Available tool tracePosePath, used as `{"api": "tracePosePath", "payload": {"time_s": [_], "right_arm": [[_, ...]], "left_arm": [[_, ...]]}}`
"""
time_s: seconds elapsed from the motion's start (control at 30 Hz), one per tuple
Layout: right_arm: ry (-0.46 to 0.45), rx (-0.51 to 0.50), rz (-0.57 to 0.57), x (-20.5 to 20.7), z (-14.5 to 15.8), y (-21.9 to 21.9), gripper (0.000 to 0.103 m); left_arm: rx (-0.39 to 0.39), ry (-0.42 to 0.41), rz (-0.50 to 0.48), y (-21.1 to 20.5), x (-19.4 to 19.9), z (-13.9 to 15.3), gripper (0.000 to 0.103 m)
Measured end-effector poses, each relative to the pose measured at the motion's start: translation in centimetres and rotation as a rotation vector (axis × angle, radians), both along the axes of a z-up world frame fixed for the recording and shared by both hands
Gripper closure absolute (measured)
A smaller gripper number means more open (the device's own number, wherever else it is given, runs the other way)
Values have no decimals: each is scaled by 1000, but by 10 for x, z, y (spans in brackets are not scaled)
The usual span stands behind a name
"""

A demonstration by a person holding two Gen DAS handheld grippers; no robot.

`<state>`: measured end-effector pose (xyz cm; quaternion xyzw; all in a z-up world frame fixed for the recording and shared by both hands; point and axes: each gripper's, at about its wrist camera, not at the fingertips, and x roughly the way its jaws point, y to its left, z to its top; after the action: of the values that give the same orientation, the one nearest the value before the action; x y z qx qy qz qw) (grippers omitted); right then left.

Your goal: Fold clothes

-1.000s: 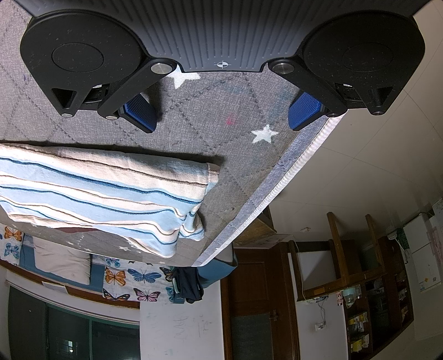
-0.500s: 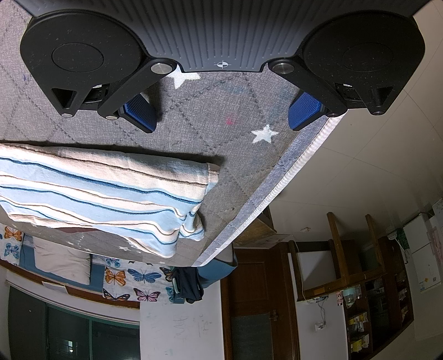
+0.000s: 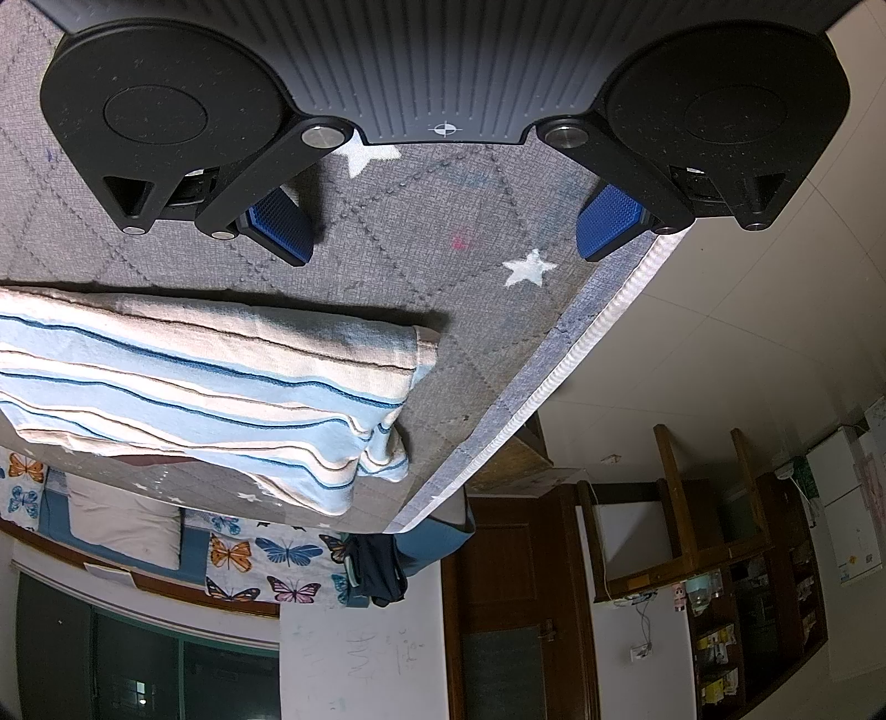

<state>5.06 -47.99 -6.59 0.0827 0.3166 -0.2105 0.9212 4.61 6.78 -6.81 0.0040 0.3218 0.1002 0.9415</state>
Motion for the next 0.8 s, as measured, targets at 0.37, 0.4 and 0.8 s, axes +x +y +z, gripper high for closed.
{"api": "tracePosePath", "payload": {"time_s": [0.37, 0.4, 0.8], "right_arm": [[0, 0, 0, 0, 0, 0, 0], [0, 0, 0, 0, 0, 0, 0], [0, 0, 0, 0, 0, 0, 0]], "left_arm": [[0, 0, 0, 0, 0, 0, 0], [0, 0, 0, 0, 0, 0, 0], [-1, 0, 0, 0, 0, 0, 0]]}}
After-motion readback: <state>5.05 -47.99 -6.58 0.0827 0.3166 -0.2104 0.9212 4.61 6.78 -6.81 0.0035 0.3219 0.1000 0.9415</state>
